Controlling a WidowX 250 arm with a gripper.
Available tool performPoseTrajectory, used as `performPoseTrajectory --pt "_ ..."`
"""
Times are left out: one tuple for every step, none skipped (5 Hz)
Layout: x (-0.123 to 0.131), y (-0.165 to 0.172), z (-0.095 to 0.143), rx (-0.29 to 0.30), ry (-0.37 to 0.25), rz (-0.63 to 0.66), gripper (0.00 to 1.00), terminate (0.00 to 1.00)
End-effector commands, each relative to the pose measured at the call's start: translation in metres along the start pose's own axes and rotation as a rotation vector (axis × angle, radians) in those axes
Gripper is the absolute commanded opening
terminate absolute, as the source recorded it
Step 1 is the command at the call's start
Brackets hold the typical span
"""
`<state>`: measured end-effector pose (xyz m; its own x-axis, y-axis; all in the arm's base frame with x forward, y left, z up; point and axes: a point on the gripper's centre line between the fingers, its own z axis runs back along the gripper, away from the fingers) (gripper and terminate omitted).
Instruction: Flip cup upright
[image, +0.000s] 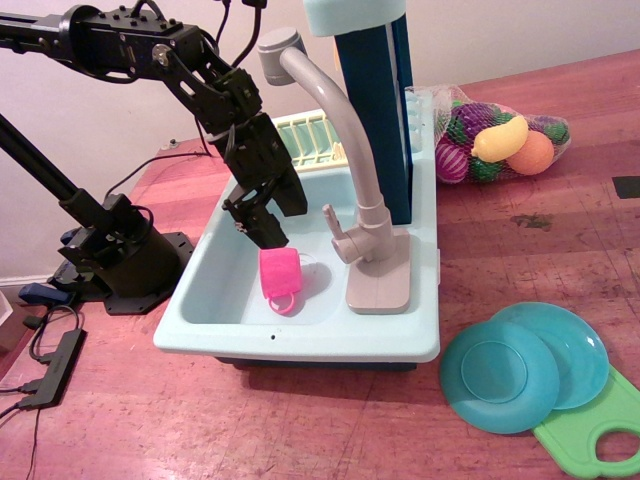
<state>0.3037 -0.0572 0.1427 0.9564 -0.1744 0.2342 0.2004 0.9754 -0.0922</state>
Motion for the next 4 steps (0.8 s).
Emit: performPoseTrajectory --pt "0.000 0.000 0.000 0.000 0.000 0.000 1.00 0.00" --pt "-0.007 0.007 0.007 -0.004 0.006 -0.163 1.00 0.00" --pt "-0.004 0.008 0.009 -0.041 -0.009 -0.298 1.00 0.00" --pt "0.000 0.012 0.011 -0.089 -0.049 -0.419 1.00 0.00"
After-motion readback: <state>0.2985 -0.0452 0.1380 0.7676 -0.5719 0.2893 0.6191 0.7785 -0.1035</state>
